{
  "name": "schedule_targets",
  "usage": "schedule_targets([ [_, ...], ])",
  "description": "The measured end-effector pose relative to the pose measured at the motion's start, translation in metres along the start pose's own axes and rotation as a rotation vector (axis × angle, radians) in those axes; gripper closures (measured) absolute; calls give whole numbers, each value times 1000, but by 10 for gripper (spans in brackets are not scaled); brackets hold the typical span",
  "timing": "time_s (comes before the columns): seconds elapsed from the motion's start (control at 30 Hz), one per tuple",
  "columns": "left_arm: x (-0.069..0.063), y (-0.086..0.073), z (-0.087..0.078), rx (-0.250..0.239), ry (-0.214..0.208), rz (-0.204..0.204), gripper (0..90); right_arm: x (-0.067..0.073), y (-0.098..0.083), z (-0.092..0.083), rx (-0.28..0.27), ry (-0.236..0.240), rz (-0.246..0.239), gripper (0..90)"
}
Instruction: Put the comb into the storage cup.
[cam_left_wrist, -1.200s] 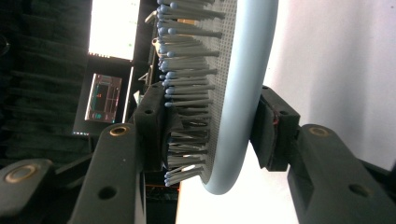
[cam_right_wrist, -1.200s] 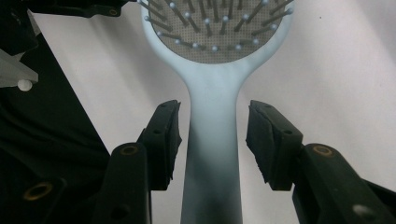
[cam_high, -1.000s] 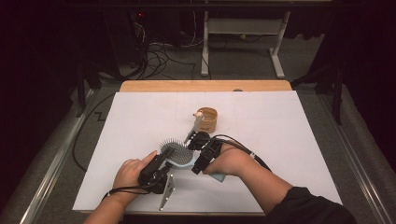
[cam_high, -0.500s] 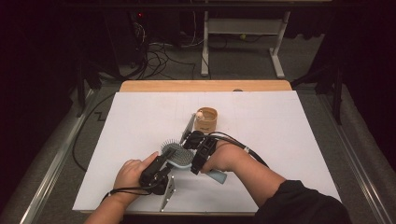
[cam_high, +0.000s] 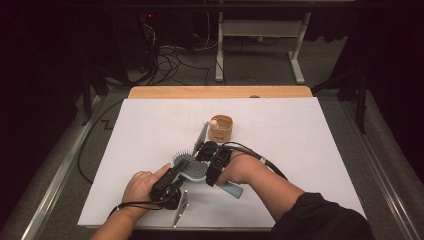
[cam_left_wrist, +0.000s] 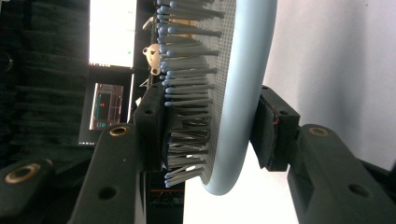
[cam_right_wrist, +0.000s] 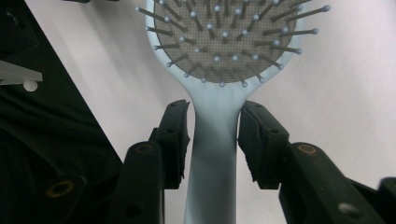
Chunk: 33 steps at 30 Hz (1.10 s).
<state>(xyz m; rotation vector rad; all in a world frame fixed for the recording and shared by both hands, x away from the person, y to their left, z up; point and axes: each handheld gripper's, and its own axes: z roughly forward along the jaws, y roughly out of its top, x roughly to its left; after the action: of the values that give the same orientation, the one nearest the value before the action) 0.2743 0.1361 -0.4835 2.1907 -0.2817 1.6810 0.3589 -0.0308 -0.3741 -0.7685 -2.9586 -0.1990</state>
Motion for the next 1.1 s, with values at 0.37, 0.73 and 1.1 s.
schedule_targets([
  [0.37, -3, 1, 0, -4, 5, 24, 537, 1, 0, 2, 18, -20, -6, 694],
  [0.73, -4, 3, 1, -6, 4, 40, 535, 1, 1, 6, 47, -36, -11, 706],
  [1.1, -4, 5, -1, 7, 5, 71, 529, 4, 1, 9, 70, -59, -13, 715],
])
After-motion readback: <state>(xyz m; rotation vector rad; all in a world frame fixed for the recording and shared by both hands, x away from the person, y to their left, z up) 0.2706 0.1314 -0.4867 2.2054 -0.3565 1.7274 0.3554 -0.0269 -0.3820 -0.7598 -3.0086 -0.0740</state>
